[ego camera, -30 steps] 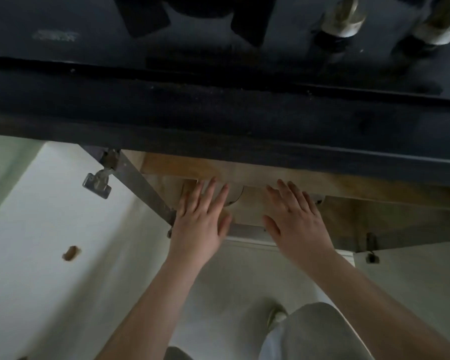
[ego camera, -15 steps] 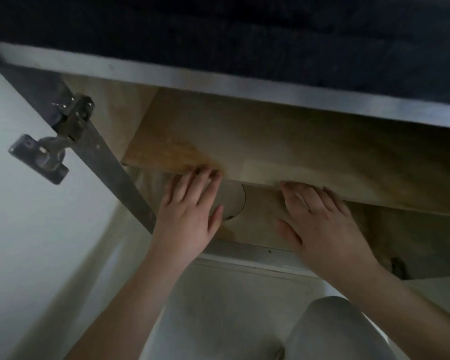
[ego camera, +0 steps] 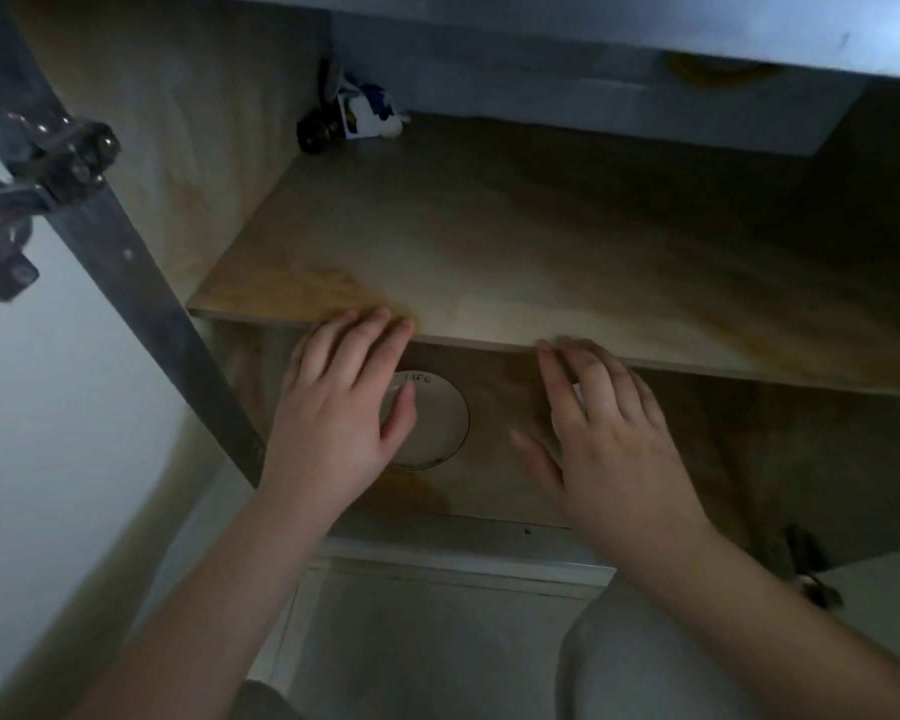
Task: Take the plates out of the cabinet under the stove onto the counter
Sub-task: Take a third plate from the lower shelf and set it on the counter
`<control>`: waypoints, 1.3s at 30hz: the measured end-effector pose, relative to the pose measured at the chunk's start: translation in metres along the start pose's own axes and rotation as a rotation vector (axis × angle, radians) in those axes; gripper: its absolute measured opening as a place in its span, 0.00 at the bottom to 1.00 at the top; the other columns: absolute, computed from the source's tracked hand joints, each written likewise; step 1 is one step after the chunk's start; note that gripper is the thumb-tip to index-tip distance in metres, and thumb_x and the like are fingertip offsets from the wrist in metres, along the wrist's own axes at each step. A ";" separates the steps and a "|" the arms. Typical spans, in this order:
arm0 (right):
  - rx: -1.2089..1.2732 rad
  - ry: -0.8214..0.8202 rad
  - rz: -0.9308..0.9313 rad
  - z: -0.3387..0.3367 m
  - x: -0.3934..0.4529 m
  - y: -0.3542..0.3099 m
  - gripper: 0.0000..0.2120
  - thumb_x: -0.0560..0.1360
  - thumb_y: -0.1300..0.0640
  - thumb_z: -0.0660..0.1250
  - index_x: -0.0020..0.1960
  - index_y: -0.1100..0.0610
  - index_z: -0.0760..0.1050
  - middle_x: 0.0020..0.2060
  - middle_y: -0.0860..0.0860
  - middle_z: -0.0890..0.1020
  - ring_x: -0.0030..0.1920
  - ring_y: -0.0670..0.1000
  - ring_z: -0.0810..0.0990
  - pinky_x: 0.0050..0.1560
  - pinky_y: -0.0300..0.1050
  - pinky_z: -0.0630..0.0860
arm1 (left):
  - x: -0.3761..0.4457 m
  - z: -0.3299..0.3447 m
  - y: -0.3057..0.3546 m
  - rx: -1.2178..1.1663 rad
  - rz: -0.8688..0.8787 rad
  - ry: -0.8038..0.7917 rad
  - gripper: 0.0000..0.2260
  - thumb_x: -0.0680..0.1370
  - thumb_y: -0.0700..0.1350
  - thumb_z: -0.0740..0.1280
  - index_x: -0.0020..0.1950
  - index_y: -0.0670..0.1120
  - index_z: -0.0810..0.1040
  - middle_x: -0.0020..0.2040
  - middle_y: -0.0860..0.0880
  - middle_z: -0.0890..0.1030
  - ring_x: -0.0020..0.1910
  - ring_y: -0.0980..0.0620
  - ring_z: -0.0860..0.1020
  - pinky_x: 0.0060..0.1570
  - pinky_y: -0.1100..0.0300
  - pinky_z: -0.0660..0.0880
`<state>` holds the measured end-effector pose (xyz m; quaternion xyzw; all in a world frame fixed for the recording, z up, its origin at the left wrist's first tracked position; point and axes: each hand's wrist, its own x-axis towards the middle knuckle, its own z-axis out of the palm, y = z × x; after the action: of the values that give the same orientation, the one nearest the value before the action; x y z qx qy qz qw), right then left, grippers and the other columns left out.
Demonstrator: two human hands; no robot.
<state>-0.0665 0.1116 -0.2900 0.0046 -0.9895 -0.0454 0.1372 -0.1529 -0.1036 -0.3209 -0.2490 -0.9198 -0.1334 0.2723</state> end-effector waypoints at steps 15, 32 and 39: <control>0.092 0.087 -0.230 0.028 -0.014 0.003 0.31 0.79 0.47 0.61 0.78 0.55 0.59 0.72 0.55 0.65 0.75 0.56 0.59 0.77 0.52 0.44 | -0.005 -0.004 -0.009 -0.030 0.019 -0.057 0.26 0.79 0.49 0.62 0.77 0.48 0.63 0.75 0.47 0.68 0.75 0.46 0.61 0.76 0.48 0.51; 0.184 -0.689 -0.294 0.231 0.062 -0.009 0.31 0.79 0.48 0.60 0.79 0.49 0.53 0.79 0.50 0.55 0.77 0.53 0.53 0.74 0.53 0.52 | -0.070 0.144 -0.042 0.141 0.086 -0.674 0.33 0.81 0.55 0.56 0.80 0.49 0.44 0.81 0.48 0.51 0.79 0.49 0.48 0.76 0.45 0.45; 0.163 -0.687 -0.182 0.271 0.077 -0.032 0.35 0.79 0.49 0.61 0.80 0.53 0.49 0.79 0.52 0.52 0.78 0.55 0.53 0.74 0.55 0.53 | -0.092 0.208 -0.063 0.162 -0.113 -0.892 0.34 0.81 0.58 0.56 0.80 0.48 0.41 0.81 0.48 0.43 0.79 0.47 0.43 0.75 0.43 0.45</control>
<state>-0.2143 0.1017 -0.5323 0.0883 -0.9737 0.0229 -0.2087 -0.2101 -0.1127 -0.5500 -0.2097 -0.9667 0.0445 -0.1396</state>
